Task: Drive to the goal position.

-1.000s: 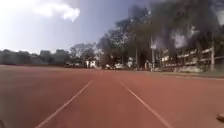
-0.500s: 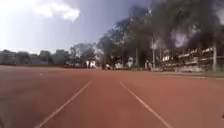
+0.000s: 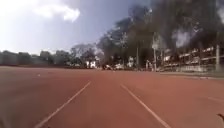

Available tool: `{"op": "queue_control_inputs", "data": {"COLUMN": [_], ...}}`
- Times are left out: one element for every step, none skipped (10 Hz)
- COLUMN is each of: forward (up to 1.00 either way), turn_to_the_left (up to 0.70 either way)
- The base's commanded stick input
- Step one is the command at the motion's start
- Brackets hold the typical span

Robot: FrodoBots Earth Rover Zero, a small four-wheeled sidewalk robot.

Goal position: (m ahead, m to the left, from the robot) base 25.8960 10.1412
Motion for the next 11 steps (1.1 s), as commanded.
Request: {"op": "queue_control_inputs", "data": {"forward": [0.7,0.7,0.7,0.7,0.7,0.7,0.7,0.7,0.7,0.7,0.7], "turn_to_the_left": [0.0,0.0,0.0,0.0,0.0,0.0,0.0,0.0,0.0,0.0,0.0]}}
